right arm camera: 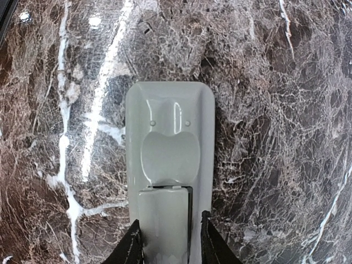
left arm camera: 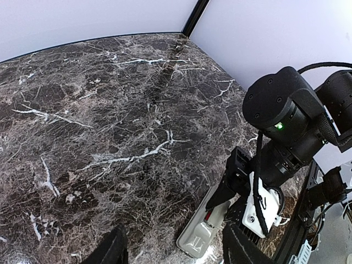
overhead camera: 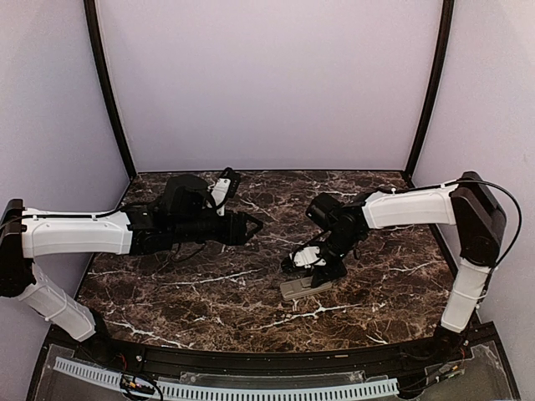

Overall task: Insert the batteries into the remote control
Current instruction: Load the battery cover onto the remote control without the battery cover.

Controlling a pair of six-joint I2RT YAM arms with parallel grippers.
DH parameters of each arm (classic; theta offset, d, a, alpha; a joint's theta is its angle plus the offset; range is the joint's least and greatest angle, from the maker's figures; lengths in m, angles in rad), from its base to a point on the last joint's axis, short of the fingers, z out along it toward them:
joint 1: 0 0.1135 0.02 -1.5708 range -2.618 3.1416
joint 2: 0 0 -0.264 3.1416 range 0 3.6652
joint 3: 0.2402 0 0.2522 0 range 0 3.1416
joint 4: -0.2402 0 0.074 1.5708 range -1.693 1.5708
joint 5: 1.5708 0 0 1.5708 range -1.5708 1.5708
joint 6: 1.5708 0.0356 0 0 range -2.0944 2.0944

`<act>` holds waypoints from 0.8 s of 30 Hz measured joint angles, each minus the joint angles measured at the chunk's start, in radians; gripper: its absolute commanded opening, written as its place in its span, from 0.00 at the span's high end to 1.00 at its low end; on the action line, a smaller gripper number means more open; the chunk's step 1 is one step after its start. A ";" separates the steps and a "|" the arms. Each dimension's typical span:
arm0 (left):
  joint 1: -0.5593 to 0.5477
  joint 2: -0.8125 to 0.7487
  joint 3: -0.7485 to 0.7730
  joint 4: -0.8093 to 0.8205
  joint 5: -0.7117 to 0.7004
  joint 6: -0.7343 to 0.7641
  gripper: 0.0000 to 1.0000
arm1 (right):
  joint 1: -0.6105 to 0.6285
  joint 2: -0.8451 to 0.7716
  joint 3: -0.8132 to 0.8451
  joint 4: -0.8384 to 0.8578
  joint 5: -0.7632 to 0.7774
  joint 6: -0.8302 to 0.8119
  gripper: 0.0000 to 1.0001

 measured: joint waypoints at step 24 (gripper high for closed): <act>0.005 0.000 0.000 -0.007 0.000 0.005 0.42 | 0.000 -0.031 -0.008 -0.004 0.002 0.008 0.67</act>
